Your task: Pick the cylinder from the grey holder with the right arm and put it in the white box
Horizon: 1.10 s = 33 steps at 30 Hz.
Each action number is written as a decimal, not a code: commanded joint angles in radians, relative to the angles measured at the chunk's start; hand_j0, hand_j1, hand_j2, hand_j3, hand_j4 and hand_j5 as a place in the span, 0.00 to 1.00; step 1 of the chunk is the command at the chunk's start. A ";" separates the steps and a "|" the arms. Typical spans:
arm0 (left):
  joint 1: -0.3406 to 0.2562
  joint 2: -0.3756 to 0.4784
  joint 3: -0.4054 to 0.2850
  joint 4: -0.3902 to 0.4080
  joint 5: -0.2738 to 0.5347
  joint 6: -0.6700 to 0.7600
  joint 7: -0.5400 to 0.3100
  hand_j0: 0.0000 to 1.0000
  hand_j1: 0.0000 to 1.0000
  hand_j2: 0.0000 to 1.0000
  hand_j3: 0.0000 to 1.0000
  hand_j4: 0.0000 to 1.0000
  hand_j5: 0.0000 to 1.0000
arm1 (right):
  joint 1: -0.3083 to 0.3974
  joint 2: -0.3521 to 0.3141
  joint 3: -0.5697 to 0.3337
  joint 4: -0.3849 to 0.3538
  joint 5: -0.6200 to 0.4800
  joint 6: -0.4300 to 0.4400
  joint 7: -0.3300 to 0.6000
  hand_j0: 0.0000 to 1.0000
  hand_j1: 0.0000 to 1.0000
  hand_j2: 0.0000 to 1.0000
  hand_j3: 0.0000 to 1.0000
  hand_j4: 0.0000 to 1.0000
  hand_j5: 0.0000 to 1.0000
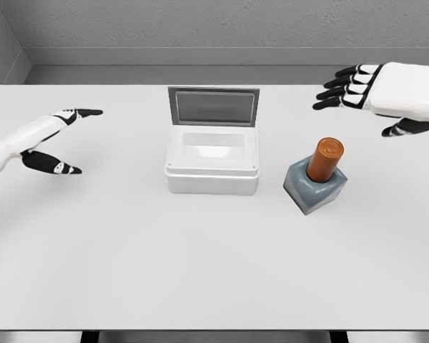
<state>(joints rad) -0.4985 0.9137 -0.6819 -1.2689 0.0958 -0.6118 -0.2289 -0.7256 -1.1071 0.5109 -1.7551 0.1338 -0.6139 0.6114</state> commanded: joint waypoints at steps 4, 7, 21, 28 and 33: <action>0.003 -0.006 -0.067 0.063 0.064 0.001 0.005 1.00 1.00 1.00 1.00 1.00 1.00 | 0.000 0.015 0.009 -0.001 0.001 0.003 -0.001 1.00 1.00 1.00 1.00 1.00 1.00; 0.005 -0.012 -0.085 0.071 0.085 0.001 0.003 1.00 1.00 1.00 1.00 1.00 1.00 | -0.002 0.021 0.061 -0.001 0.003 0.003 -0.001 1.00 1.00 1.00 1.00 1.00 1.00; -0.196 0.071 -0.528 0.025 0.561 0.001 0.098 1.00 1.00 1.00 1.00 1.00 1.00 | -0.002 0.079 0.152 0.016 0.072 0.003 -0.001 1.00 1.00 1.00 1.00 1.00 1.00; -0.281 0.002 -0.525 -0.043 0.733 0.024 -0.006 1.00 1.00 1.00 1.00 1.00 1.00 | -0.005 0.092 0.169 0.066 0.073 0.003 -0.001 1.00 1.00 1.00 1.00 1.00 1.00; -0.290 -0.027 -0.527 -0.027 0.653 0.162 -0.007 1.00 1.00 1.00 1.00 1.00 1.00 | -0.005 0.122 0.190 0.100 0.109 0.003 -0.001 1.00 1.00 1.00 1.00 1.00 1.00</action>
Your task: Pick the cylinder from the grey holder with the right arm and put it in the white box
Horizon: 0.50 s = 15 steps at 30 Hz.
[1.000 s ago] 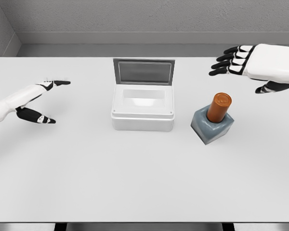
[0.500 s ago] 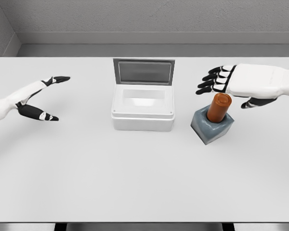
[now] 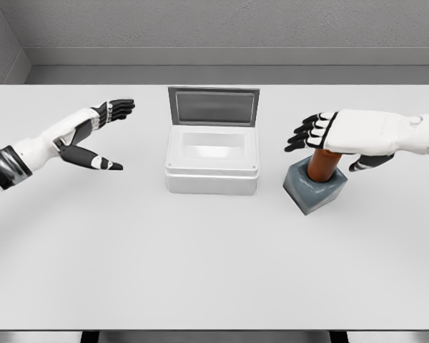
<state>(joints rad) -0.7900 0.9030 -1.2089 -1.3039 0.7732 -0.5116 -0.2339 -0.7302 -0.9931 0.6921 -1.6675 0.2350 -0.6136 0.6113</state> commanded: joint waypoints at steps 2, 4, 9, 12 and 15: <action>0.000 -0.029 0.000 0.031 -0.023 0.064 -0.002 1.00 1.00 1.00 1.00 1.00 1.00 | 0.000 0.019 0.015 0.026 0.009 0.003 0.000 1.00 1.00 1.00 1.00 1.00 1.00; 0.000 -0.016 0.003 0.029 -0.029 0.053 0.001 1.00 1.00 1.00 1.00 1.00 1.00 | -0.002 0.024 0.021 0.041 0.009 0.003 0.000 1.00 1.00 1.00 1.00 1.00 1.00; 0.002 0.002 -0.001 0.044 -0.032 0.005 -0.010 1.00 1.00 1.00 1.00 1.00 1.00 | -0.002 0.028 0.024 0.060 0.012 0.003 0.000 1.00 1.00 1.00 1.00 1.00 1.00; 0.002 -0.004 0.002 0.083 -0.164 -0.031 -0.008 1.00 1.00 1.00 1.00 1.00 1.00 | 0.000 0.028 0.024 0.066 0.030 0.003 0.000 1.00 1.00 1.00 1.00 1.00 1.00; 0.002 0.004 0.002 0.086 -0.074 -0.022 -0.008 1.00 1.00 1.00 1.00 1.00 1.00 | 0.000 0.028 0.035 0.066 0.030 0.003 0.000 1.00 1.00 1.00 1.00 1.00 1.00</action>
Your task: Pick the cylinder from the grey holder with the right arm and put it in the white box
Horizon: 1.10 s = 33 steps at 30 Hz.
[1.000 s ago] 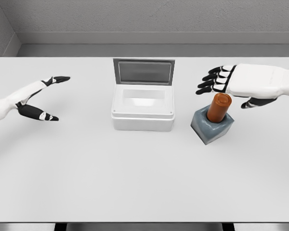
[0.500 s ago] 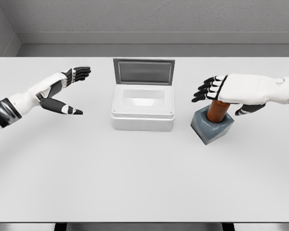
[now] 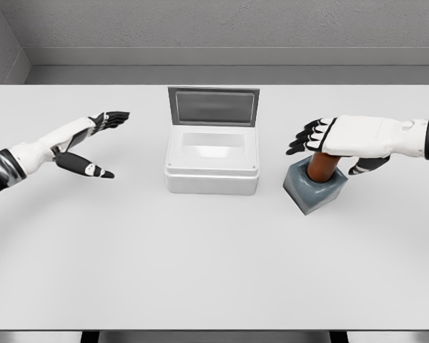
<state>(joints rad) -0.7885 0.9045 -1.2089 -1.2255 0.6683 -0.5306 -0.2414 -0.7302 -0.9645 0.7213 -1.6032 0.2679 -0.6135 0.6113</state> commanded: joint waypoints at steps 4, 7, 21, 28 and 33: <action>-0.002 -0.012 0.002 0.020 0.100 0.053 0.007 1.00 1.00 1.00 1.00 1.00 1.00 | -0.002 0.004 0.018 0.002 -0.003 0.003 0.000 0.93 0.93 0.93 0.93 0.93 0.93; -0.002 -0.013 0.003 0.020 0.125 0.053 0.008 1.00 1.00 1.00 1.00 1.00 1.00 | -0.005 0.006 0.017 0.002 -0.003 0.003 0.000 0.76 0.76 0.76 0.76 0.76 0.76; 0.000 -0.016 0.003 0.018 0.120 0.053 0.005 1.00 1.00 1.00 1.00 1.00 1.00 | -0.015 -0.023 0.007 -0.001 -0.019 0.003 0.000 0.21 0.21 0.21 0.21 0.21 0.21; 0.002 -0.016 0.003 0.018 0.122 0.053 0.004 1.00 1.00 1.00 1.00 1.00 1.00 | -0.086 0.010 -0.059 -0.015 -0.092 0.003 0.000 0.21 0.21 0.21 0.21 0.21 0.21; 0.002 -0.016 0.003 0.018 0.122 0.053 0.002 1.00 1.00 1.00 1.00 1.00 1.00 | -0.150 0.141 0.009 -0.026 -0.087 0.003 0.000 0.21 0.21 0.21 0.21 0.21 0.21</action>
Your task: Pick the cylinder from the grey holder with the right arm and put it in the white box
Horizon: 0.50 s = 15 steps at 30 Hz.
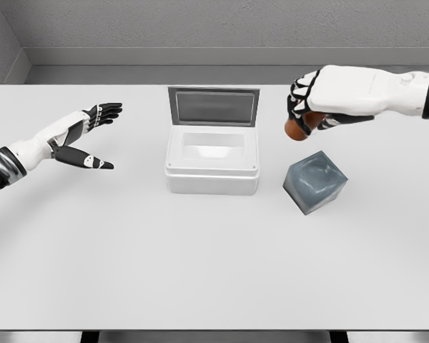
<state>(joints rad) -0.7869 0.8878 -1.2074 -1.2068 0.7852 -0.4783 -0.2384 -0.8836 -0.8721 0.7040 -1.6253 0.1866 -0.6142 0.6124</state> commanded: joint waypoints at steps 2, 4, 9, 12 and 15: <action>0.000 0.000 0.002 0.000 0.005 0.001 -0.001 1.00 1.00 1.00 1.00 1.00 1.00 | -0.006 0.071 0.028 -0.002 0.002 0.003 -0.002 0.21 0.21 0.21 0.21 0.21 0.21; 0.000 -0.001 0.002 0.000 0.003 0.001 -0.002 1.00 1.00 1.00 1.00 1.00 1.00 | -0.032 0.102 0.077 -0.001 0.005 0.003 -0.002 0.21 0.21 0.21 0.21 0.21 0.21; 0.000 0.000 0.002 0.000 0.005 0.000 -0.002 1.00 1.00 1.00 1.00 1.00 1.00 | -0.049 0.156 0.097 0.039 0.044 0.003 -0.002 0.21 0.21 0.21 0.21 0.21 0.21; 0.000 0.000 0.002 0.000 0.005 0.000 -0.002 1.00 1.00 1.00 1.00 1.00 1.00 | -0.069 0.185 0.104 0.128 0.050 0.003 -0.002 0.21 0.21 0.21 0.21 0.21 0.21; 0.000 0.000 0.002 0.000 0.005 0.000 -0.002 1.00 1.00 1.00 1.00 1.00 1.00 | -0.081 0.205 0.123 0.153 0.071 0.003 -0.002 0.22 0.22 0.22 0.22 0.22 0.22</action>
<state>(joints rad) -0.7854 0.8880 -1.2074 -1.2069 0.7852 -0.4792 -0.2417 -0.9649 -0.6848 0.8164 -1.5013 0.2496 -0.6141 0.6117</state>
